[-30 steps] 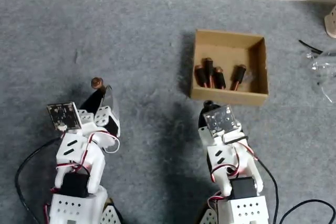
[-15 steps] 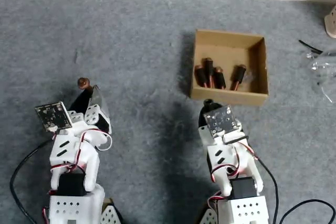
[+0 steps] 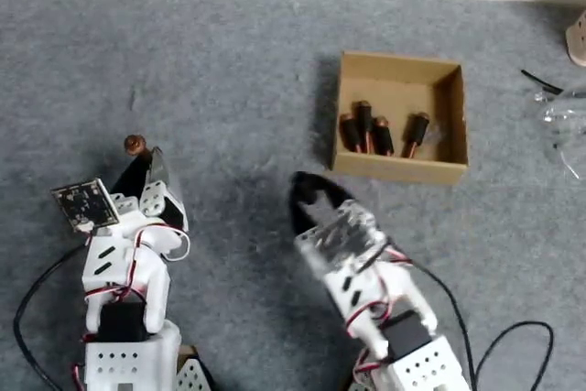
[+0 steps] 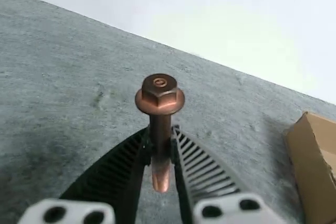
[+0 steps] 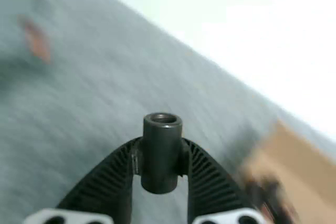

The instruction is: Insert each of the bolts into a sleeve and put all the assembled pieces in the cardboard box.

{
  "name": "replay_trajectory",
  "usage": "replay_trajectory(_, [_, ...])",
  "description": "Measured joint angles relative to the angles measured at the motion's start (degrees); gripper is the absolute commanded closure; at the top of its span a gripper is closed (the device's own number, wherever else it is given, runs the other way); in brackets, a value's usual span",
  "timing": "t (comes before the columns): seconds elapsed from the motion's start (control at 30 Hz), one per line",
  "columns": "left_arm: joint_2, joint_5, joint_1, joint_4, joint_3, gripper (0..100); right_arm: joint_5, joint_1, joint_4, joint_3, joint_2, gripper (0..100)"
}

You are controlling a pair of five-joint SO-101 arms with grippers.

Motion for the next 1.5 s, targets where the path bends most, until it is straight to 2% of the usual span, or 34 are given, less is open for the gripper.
replay_trajectory(0.1, [0.0,0.0,0.62,0.0,0.0,99,0.0,-5.71,-5.89,0.0,0.0,99.2])
replay_trajectory(0.23, [0.0,0.0,1.05,0.0,0.0,99,0.0,-6.51,-7.65,0.0,0.0,99.2])
replay_trajectory(0.47, [0.0,0.0,0.97,-1.41,0.0,99,0.0,-3.25,3.16,0.0,0.0,99.2])
replay_trajectory(0.73, [-0.26,0.0,1.23,-25.14,0.0,99,0.0,-2.9,3.78,0.0,0.0,99.2])
replay_trajectory(0.83, [-0.35,0.0,6.86,-28.75,0.0,99,0.0,-2.9,3.78,0.0,0.0,99.2])
replay_trajectory(1.07, [-0.35,0.0,25.93,-28.66,0.0,99,0.0,-2.9,3.78,0.0,0.0,99.2])
replay_trajectory(1.2, [-0.35,0.0,33.49,-24.09,0.0,99,0.18,-2.9,3.78,0.0,0.0,99.3])
replay_trajectory(1.4, [-0.35,0.0,34.2,-12.13,-0.53,99,0.18,-2.9,3.78,0.0,0.0,99.3])
replay_trajectory(1.5, [-0.62,0.09,34.2,-9.58,-0.62,99,0.26,-2.9,3.78,0.0,0.09,99.3])
